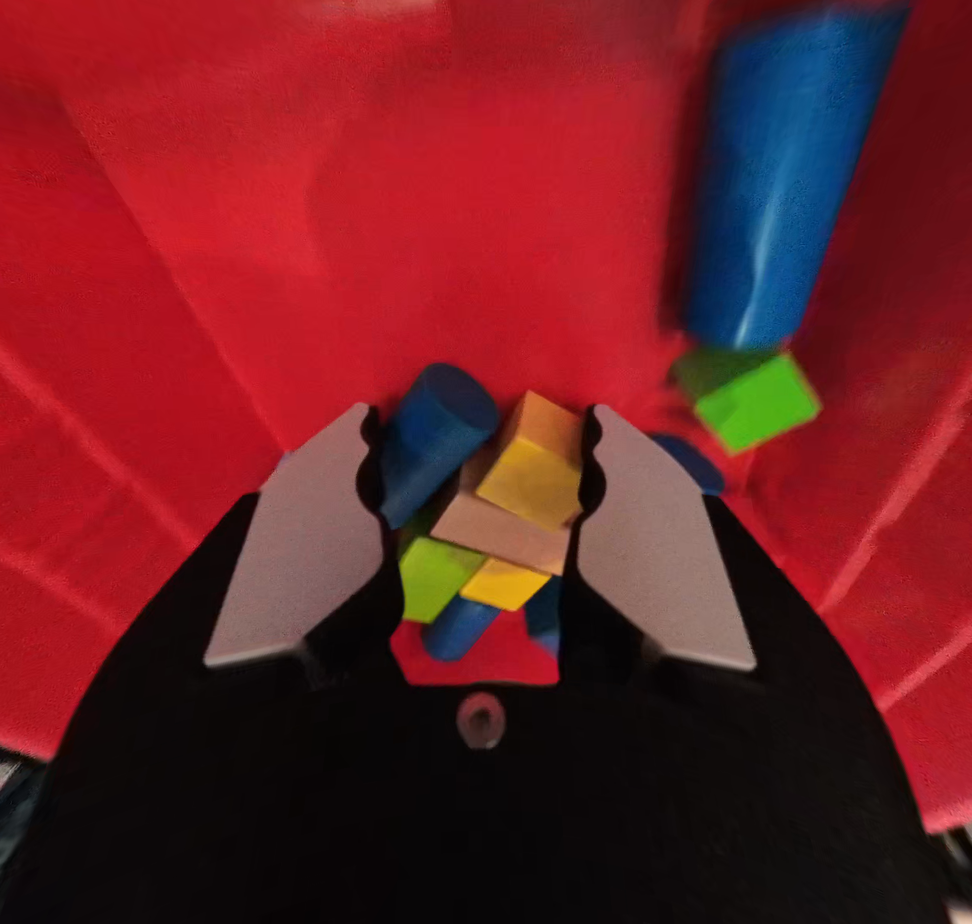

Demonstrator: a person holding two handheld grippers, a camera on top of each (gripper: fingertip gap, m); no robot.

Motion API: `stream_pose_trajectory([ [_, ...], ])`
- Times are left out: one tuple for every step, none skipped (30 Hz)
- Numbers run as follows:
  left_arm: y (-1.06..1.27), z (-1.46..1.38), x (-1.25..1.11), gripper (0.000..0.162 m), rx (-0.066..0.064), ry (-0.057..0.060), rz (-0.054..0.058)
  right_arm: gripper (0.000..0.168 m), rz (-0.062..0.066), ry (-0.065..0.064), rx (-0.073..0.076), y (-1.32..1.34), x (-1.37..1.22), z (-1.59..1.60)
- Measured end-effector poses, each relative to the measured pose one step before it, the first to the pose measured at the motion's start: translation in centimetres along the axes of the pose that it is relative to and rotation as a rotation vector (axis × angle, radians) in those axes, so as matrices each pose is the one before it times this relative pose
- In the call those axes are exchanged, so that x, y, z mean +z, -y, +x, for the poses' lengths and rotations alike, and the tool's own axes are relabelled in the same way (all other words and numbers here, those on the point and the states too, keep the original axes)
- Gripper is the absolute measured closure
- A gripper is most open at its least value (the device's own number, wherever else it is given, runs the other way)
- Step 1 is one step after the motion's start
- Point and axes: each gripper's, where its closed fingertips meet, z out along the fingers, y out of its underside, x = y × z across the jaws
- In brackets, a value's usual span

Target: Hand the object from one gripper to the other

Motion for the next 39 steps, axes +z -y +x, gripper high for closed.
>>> stream_pose_trajectory([
  [0.196, 0.155, 0.085, 0.159, 0.0081, -0.0075, 0.0038, 0.091, -0.0682, -0.0209, 0.0309, -2.952, -0.41, 0.098],
  [0.124, 0.382, 0.29, 0.159, -0.0037, -0.0164, 0.0017, 0.08, 0.0175, -0.0562, 0.0208, -1.599, -0.723, 0.425],
  [0.106, 0.229, 0.348, 0.159, -0.0009, 0.0018, 0.0027, 0.084, 0.0271, -0.0321, 0.032, -0.78, -1.14, 0.394],
  [-0.02, -0.04, 0.282, 0.159, 0.0134, 0.0226, -0.0052, 0.096, -0.0518, -0.0152, 0.0446, -1.205, -1.279, 0.393],
  [0.046, -0.179, 0.128, 0.16, 0.0174, 0.0222, -0.0015, 0.104, -0.0485, -0.0049, 0.0401, -1.001, -1.032, 0.336],
  [0.106, 0.044, -0.026, 0.16, -0.0062, -0.0093, 0.0024, 0.1, 0.0318, -0.0308, 0.0475, 0.1, -1.061, 0.514],
  [0.032, 0.004, -0.048, 0.159, -0.0157, -0.0137, 0.0017, 0.107, 0.0688, -0.0036, 0.0353, 0.598, -1.029, 0.053],
  [-0.155, -0.117, 0.01, 0.16, -0.0146, -0.003, -0.0036, 0.113, 0.0149, -0.0116, 0.0183, -0.121, -0.605, 0.045],
  [-0.16, -0.138, 0.027, 0.159, -0.0103, 0.0017, 0.0016, 0.113, -0.0421, -0.0269, 0.0105, -0.962, -0.172, 0.263],
  [-0.109, -0.013, -0.024, 0.159, -0.0098, -0.0025, 0.0045, 0.112, -0.0302, -0.0013, 0.0232, -1.071, 0.192, -0.035],
  [-0.099, 0.062, -0.052, 0.159, -0.0058, -0.0018, -0.0023, 0.112, -0.0078, 0.0371, 0.0513, -0.832, 0.465, -0.436],
  [-0.045, 0.052, -0.058, 0.159, 0.0057, 0.0058, -0.0022, 0.114, -0.0305, 0.045, 0.0533, -1.099, 0.662, -0.437],
  [-0.03, 0.02, -0.015, 0.159, 0.0147, 0.0128, -0.0025, 0.115, -0.0462, 0.0109, 0.0242, -1.199, 0.702, 0.087],
  [-0.009, 0.036, -0.011, 0.16, 0.0125, 0.0117, 0.0002, 0.115, -0.0499, 0.0258, 0.013, -1.061, 0.788, -0.152],
  [-0.022, 0.091, -0.041, 0.16, 0.0024, 0.002, 0.0004, 0.117, -0.0697, 0.0426, 0.0183, -1.093, 0.927, -0.301],
  [-0.067, 0.072, -0.03, 0.16, -0.0038, -0.0029, 0.0001, 0.117, -0.0806, -0.0022, -0.0096, -0.954, 1.018, 0.357],
  [-0.043, 0.065, -0.017, 0.16, -0.006, -0.0058, 0.0035, 0.118, -0.0433, -0.0029, -0.0403, -0.292, 1.078, 0.153],
  [-0.012, 0.133, -0.017, 0.159, -0.0101, -0.0124, 0.0044, 0.126, -0.0153, 0.0181, -0.0467, 0.277, 1.052, -0.214],
  [-0.012, 0.108, -0.031, 0.159, -0.0134, -0.0102, 0.0019, 0.128, -0.0367, 0.0352, -0.0411, 0.215, 1.029, -0.436],
  [0.006, 0.009, -0.008, 0.159, -0.0076, -0.0014, 0.0024, 0.133, -0.0726, 0.0368, -0.0322, -0.342, 0.542, -0.378],
  [0.015, -0.094, 0.024, 0.159, -0.0007, 0.0087, 0.0031, 0.13, -0.0083, -0.0038, -0.0124, 0.196, -0.181, 0.262],
  [0.021, -0.105, 0.032, 0.159, 0.0037, 0.0149, 0.0016, 0.13, 0.0853, 0.006, 0.0026, 1.336, -0.69, -0.045],
  [0.034, -0.043, 0.03, 0.159, 0.0071, 0.0151, 0.0011, 0.127, 0.1471, 0.0144, 0.0138, 2.317, -1.038, -0.3],
  [0.007, 0.018, 0.008, 0.16, 0.0081, 0.0113, -0.0004, 0.127, 0.1326, 0.0214, -0.0029, 2.593, -0.876, -0.611],
  [-0.006, 0.045, 0.009, 0.16, 0.0025, 0.0045, -0.0002, 0.125, 0.0643, -0.0055, -0.0221, 2.012, -0.559, -0.457],
  [-0.039, 0.021, -0.016, 0.159, -0.0056, -0.0009, 0.0002, 0.124, 0.0499, -0.02, -0.0223, 1.824, -0.562, -0.304],
  [-0.029, 0.013, -0.027, 0.159, -0.004, -0.0038, 0.0013, 0.122, 0.0553, -0.021, -0.0139, 1.601, -0.772, -0.18],
  [-0.034, 0.007, -0.01, 0.159, 0.0022, -0.0034, 0.0004, 0.122, 0.1123, -0.0211, 0.0083, 2.013, -1.212, -0.039],
  [-0.023, 0.022, -0.023, 0.159, -0.0005, -0.0028, 0.0, 0.126, 0.1274, -0.0084, 0.0245, 1.995, -1.448, -0.015],
  [-0.006, 0.035, -0.02, 0.159, -0.0018, -0.0013, 0.0008, 0.126, 0.0888, -0.0164, 0.0226, 1.504, -1.4, 0.148],
  [-0.018, 0.022, -0.017, 0.159, 0.0014, 0.0009, 0.0015, 0.127, 0.0742, -0.0278, 0.0118, 1.236, -1.282, 0.282],
  [-0.004, 0.024, -0.007, 0.159, 0.0017, 0.0017, 0.0013, 0.129, 0.0377, -0.0251, 0.0073, 0.606, -0.824, 0.292],
  [0.02, 0.006, 0.009, 0.159, -0.0015, 0.0008, 0.0004, 0.131, -0.0155, -0.0029, -0.0007, -0.052, -0.084, -0.089],
  [0.014, 0.012, -0.007, 0.159, -0.0027, -0.0016, -0.0012, 0.13, -0.0171, 0.0139, -0.0021, -0.037, 0.624, -0.539],
  [0.013, 0.016, 0.002, 0.159, -0.0014, -0.0038, -0.001, 0.129, 0.0037, 0.0211, -0.0112, 0.372, 1.22, -0.805],
  [-0.012, -0.007, 0.006, 0.159, -0.0032, -0.0048, 0.0001, 0.126, -0.0169, 0.0002, -0.0215, 0.117, 1.562, -0.469],
  [-0.009, -0.011, 0.001, 0.159, -0.0074, -0.0075, 0.0018, 0.125, -0.0246, -0.0038, -0.0293, -0.032, 1.57, -0.271],
  [-0.015, 0.018, -0.008, 0.159, -0.0077, -0.0083, 0.002, 0.124, -0.0242, -0.0195, -0.018, -0.185, 1.395, 0.372],
  [-0.009, -0.015, -0.018, 0.159, -0.0023, -0.0041, -0.0006, 0.121, -0.0506, -0.0191, -0.0006, -0.917, 1.024, 0.549],
])
